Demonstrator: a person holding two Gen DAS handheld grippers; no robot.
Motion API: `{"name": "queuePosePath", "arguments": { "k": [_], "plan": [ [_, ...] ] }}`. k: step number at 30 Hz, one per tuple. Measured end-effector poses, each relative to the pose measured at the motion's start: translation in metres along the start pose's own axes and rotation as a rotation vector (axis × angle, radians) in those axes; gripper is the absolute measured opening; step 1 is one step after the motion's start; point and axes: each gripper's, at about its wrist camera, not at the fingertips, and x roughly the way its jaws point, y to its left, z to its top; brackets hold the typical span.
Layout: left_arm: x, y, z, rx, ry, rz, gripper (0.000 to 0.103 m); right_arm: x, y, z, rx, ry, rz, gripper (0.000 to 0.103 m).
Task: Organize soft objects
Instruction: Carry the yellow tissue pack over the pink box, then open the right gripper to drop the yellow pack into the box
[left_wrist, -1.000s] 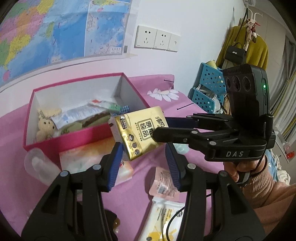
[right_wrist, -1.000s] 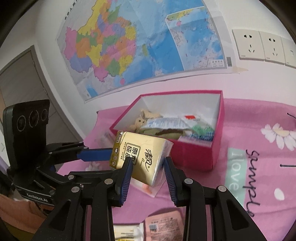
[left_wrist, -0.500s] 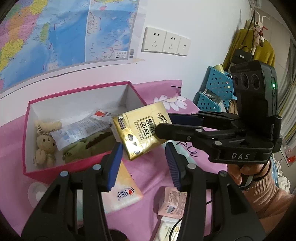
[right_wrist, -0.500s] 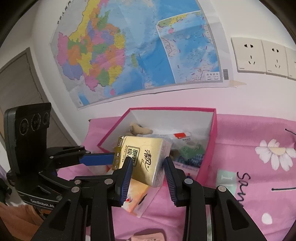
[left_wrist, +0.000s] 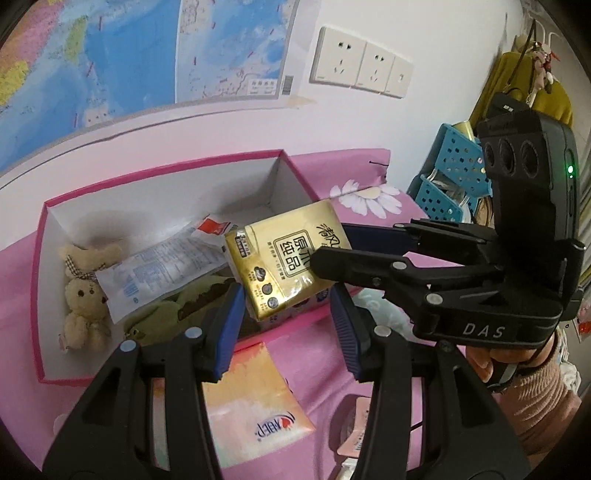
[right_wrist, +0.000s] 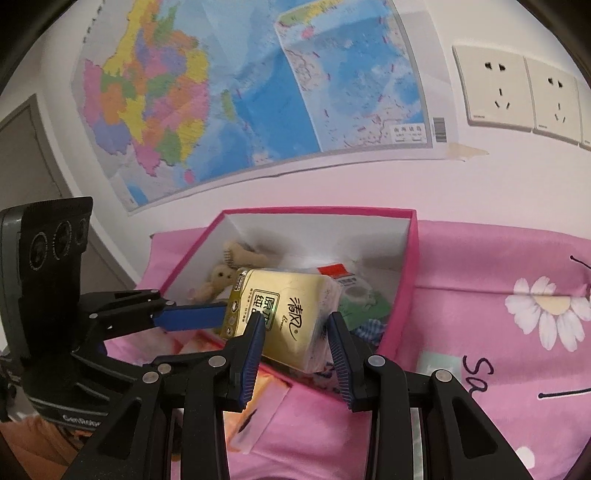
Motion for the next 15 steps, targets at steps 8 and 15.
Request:
{"name": "queuePosePath", "arguments": {
  "k": [8,15],
  "plan": [
    [0.015,0.008,0.005,-0.021,0.031,0.003,0.049,0.005,-0.008,0.001,0.034,0.000,-0.048,0.036],
    [0.003,0.016,-0.007,-0.024,0.001,0.028,0.049,-0.012,-0.011,-0.007,0.054,-0.028,-0.037,0.036]
  ]
}}
